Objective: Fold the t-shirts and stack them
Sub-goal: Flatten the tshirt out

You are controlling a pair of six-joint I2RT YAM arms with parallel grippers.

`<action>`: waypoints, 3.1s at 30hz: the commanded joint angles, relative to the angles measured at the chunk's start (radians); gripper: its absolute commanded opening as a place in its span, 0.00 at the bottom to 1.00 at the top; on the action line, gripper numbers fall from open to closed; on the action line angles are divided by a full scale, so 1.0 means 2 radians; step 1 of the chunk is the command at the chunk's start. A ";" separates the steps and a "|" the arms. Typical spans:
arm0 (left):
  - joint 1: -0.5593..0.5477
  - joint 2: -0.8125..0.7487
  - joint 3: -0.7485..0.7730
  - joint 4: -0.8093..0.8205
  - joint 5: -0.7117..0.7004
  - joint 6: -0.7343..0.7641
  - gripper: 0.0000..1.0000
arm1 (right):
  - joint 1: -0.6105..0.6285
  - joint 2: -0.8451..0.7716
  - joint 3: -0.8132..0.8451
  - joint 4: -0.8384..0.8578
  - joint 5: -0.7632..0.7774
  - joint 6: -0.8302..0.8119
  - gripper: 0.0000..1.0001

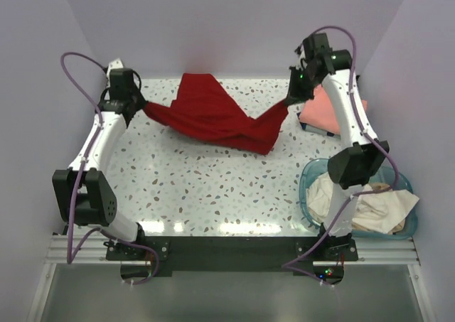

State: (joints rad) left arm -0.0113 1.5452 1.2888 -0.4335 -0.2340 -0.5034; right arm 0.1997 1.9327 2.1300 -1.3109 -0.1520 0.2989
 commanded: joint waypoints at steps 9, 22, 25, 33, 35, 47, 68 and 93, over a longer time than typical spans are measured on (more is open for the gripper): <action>0.006 -0.076 0.195 0.127 -0.018 -0.014 0.00 | -0.024 -0.140 0.050 0.319 0.005 0.071 0.00; 0.006 -0.256 0.160 0.166 -0.061 0.007 0.00 | -0.024 -0.258 0.077 0.460 0.062 0.006 0.00; 0.006 -0.249 0.170 0.157 -0.047 0.006 0.00 | -0.024 -0.247 0.085 0.473 0.056 0.014 0.00; 0.006 -0.114 0.174 0.078 0.055 -0.002 0.00 | -0.024 -0.144 0.063 0.435 0.033 0.023 0.00; 0.021 -0.085 0.183 0.070 0.096 -0.004 0.00 | -0.024 -0.101 0.065 0.415 0.033 0.020 0.00; 0.098 -0.013 0.259 0.059 0.247 -0.036 0.00 | -0.024 -0.045 0.134 0.392 0.048 0.034 0.00; 0.125 -0.199 0.297 0.072 0.126 0.007 0.00 | -0.025 -0.252 0.095 0.543 0.090 -0.018 0.00; 0.128 0.318 0.404 0.001 0.284 -0.018 0.71 | -0.017 0.239 0.217 0.382 0.016 0.090 0.98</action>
State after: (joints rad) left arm 0.2359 2.2459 1.9614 -0.3477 0.3187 -0.5186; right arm 0.1589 2.4184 2.4760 -0.3977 -0.0566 0.4423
